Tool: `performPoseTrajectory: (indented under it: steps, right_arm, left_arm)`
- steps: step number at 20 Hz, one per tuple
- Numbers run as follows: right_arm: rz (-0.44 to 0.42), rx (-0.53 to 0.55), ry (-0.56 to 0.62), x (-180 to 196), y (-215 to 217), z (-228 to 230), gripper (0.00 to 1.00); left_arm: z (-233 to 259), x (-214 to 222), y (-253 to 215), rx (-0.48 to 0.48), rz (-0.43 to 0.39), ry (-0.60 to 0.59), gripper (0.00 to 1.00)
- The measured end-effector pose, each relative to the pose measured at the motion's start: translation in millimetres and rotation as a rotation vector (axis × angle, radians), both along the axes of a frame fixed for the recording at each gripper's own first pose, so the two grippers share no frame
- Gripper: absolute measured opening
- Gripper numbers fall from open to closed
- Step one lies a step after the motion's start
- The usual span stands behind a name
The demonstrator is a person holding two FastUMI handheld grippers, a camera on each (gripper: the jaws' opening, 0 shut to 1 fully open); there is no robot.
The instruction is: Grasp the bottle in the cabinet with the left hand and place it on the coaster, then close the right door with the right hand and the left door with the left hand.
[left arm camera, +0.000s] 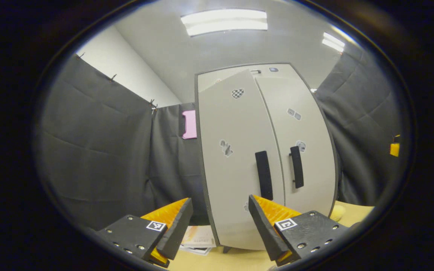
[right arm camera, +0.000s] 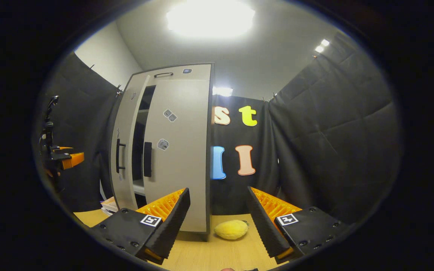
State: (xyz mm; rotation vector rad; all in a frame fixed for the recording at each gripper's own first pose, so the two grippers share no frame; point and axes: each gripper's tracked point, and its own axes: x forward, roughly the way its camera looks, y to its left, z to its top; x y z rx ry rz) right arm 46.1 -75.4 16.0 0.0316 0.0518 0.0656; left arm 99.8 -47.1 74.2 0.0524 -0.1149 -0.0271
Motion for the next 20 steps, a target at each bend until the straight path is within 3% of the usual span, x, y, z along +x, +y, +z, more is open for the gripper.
performPoseTrajectory:
  steps: [2, 3, 4, 5, 6, 7, 9, 10, 11, 12, 14, 15, 16, 20]
  right_arm:
    - [-0.001, 0.003, -0.001, -8.2, 7.0, 4.7, 0.91]
    - [0.003, 0.011, 0.002, -12.8, 11.8, 7.3, 0.95]
    - [0.008, 0.02, 0.003, -16.4, 17.0, 10.2, 0.95]
    - [0.007, 0.024, 0.005, -19.4, 20.4, 12.2, 0.95]
    - [0.002, 0.027, 0.005, -24.2, 23.7, 14.1, 0.95]
    - [-0.002, 0.03, 0.002, -26.4, 26.7, 17.4, 0.95]
    - [-0.001, 0.033, 0.001, -33.9, 32.9, 19.4, 0.95]
    - [-0.001, 0.031, 0.001, -36.7, 36.1, 20.0, 0.95]
    - [-0.002, 0.026, 0.0, -40.4, 38.6, 21.8, 0.95]
    - [-0.003, 0.02, -0.003, -43.7, 41.1, 23.9, 0.91]
    - [-0.004, 0.013, -0.007, -47.5, 45.2, 25.3, 0.95]
    - [-0.005, 0.012, -0.008, -49.4, 47.4, 25.5, 0.95]
    - [-0.006, 0.011, -0.007, -51.1, 48.6, 25.9, 0.95]
    - [0.0, 0.003, 0.0, -59.4, 57.2, 24.6, 0.95]
  left_arm:
    - [-1.8, -11.2, 11.5, 0.002, -0.004, 0.007, 0.89]
    - [-3.8, -15.7, 15.3, -0.002, -0.009, 0.015, 0.96]
    - [-5.1, -19.7, 20.8, -0.007, -0.015, 0.021, 0.89]
    - [-5.5, -25.1, 26.3, -0.011, -0.018, 0.023, 0.89]
    - [-5.0, -28.8, 32.1, -0.012, -0.021, 0.023, 0.89]
    - [-3.8, -34.3, 37.0, -0.009, -0.024, 0.02, 0.96]
    - [-6.9, -46.3, 46.6, 0.003, -0.023, 0.021, 0.96]
    - [-9.4, -51.6, 51.1, 0.006, -0.024, 0.023, 0.89]
    - [-11.7, -56.7, 56.6, 0.006, -0.023, 0.026, 0.89]
    - [-14.3, -61.0, 61.3, 0.005, -0.024, 0.028, 0.96]
    - [-20.0, -68.0, 67.4, 0.003, -0.028, 0.033, 0.96]
    - [-22.4, -70.5, 70.6, 0.005, -0.028, 0.037, 0.89]
    - [-25.1, -74.7, 74.1, 0.008, -0.028, 0.041, 0.96]
    - [-30.7, -89.0, 85.9, 0.004, -0.029, 0.045, 0.96]
